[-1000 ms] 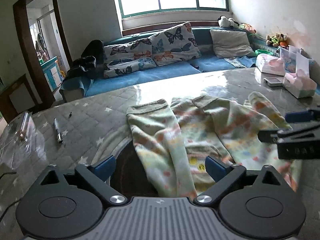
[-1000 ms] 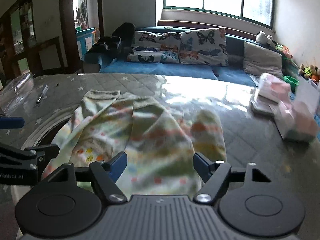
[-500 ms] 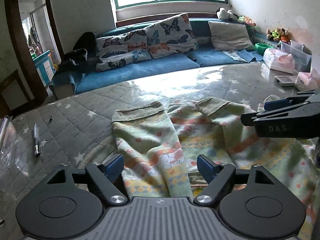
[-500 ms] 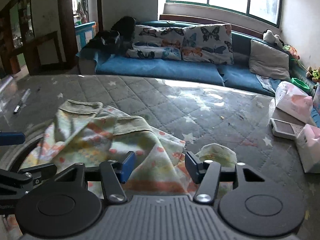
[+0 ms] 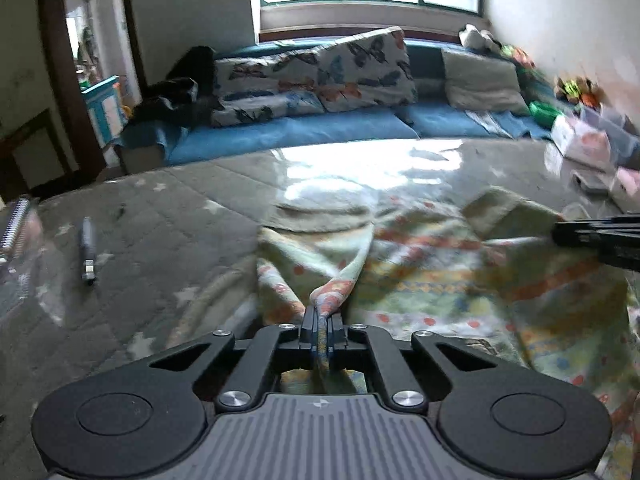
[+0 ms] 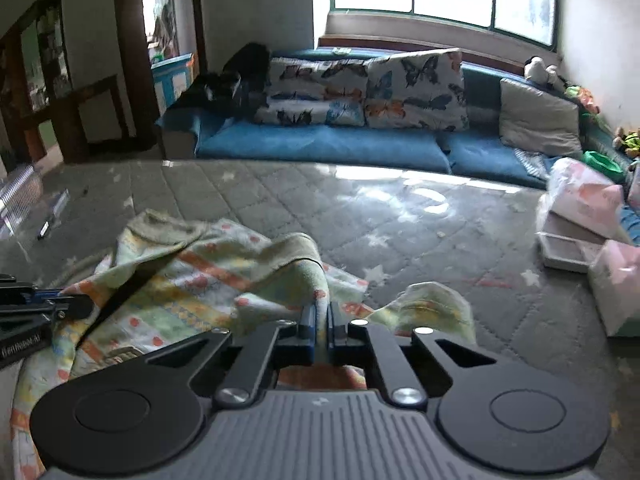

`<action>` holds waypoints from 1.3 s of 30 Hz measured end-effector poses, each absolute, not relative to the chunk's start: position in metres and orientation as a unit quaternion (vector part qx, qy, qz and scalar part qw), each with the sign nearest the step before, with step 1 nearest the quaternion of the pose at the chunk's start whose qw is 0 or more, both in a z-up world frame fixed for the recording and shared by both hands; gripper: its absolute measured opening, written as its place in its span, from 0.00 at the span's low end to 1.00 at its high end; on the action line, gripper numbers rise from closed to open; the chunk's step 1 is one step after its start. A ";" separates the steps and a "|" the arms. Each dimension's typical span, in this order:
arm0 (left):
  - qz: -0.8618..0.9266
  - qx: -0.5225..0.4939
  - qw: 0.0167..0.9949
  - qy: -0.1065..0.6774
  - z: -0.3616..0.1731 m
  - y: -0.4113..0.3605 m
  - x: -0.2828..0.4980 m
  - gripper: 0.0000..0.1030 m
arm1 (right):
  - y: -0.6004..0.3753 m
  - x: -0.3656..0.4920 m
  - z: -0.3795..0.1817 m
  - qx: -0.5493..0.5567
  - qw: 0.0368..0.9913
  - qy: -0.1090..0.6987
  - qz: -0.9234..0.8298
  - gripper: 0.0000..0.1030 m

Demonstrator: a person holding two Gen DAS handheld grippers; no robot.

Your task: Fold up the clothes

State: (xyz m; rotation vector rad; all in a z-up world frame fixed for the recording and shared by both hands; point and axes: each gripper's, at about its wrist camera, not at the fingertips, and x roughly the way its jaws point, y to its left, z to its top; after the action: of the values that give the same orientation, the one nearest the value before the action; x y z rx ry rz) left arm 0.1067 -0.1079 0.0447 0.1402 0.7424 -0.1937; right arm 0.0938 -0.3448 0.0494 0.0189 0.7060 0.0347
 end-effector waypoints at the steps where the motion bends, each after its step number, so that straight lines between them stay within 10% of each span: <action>1: -0.088 0.063 0.927 0.358 0.048 -0.101 0.103 0.04 | -0.347 0.088 0.054 0.011 0.940 0.340 0.014 0.04; 19: -0.003 -0.026 0.942 0.334 0.072 0.014 -0.014 0.01 | -0.427 -0.084 0.110 0.093 0.963 0.247 -0.059 0.04; 32: 0.038 -0.041 0.925 0.376 0.058 0.057 -0.081 0.02 | -0.499 -0.163 0.049 0.148 0.915 0.327 -0.183 0.09; 39: 0.049 -0.018 0.928 0.370 0.066 0.059 -0.089 0.36 | -0.501 -0.185 0.047 0.132 0.913 0.328 -0.202 0.12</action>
State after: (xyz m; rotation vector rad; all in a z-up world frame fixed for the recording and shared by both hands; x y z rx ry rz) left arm -0.0894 0.0587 0.0660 -0.0363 0.7580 0.1007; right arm -0.1853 -0.5008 0.0469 0.2711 0.6766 -0.4160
